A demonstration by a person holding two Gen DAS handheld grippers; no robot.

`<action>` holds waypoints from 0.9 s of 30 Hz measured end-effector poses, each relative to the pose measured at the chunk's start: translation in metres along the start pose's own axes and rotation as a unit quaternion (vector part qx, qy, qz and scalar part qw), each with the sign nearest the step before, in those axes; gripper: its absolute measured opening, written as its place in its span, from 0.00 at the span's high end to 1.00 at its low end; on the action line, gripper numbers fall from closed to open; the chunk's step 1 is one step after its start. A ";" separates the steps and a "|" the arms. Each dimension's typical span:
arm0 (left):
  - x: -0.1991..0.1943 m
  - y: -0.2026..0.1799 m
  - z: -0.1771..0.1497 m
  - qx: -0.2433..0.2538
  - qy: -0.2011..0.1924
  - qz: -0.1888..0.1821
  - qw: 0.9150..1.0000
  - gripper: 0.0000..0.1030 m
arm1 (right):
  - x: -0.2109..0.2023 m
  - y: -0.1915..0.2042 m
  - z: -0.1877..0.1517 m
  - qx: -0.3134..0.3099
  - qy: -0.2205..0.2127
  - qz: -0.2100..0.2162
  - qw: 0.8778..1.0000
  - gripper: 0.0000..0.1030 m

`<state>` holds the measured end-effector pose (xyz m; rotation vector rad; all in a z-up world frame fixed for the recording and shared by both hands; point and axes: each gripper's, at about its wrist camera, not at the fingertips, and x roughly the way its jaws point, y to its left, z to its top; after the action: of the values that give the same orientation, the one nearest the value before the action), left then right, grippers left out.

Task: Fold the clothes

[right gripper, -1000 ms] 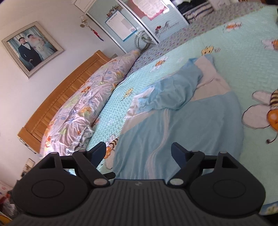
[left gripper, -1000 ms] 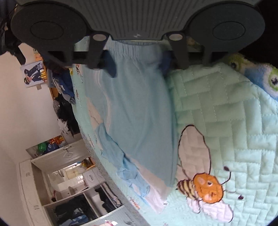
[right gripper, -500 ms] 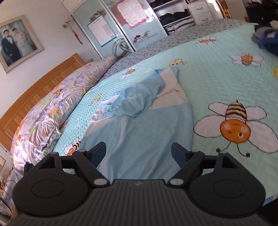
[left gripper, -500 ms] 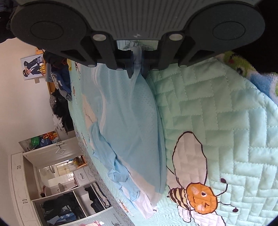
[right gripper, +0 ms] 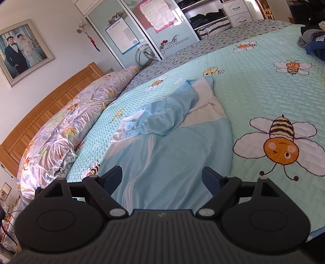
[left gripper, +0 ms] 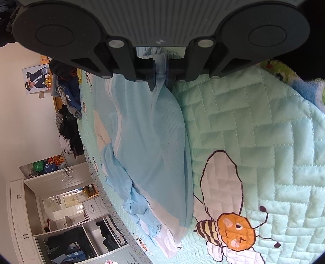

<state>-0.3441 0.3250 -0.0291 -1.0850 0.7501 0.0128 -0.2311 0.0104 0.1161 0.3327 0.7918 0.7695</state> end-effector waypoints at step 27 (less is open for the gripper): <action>0.002 -0.022 0.013 -0.004 -0.020 -0.019 1.000 0.92 | 0.039 -0.097 -0.058 0.229 0.052 0.086 0.968 0.26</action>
<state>-0.3273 0.3241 -0.0097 -1.1029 0.6948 0.0057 -0.2081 -0.0285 0.0052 0.7880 1.0505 0.7650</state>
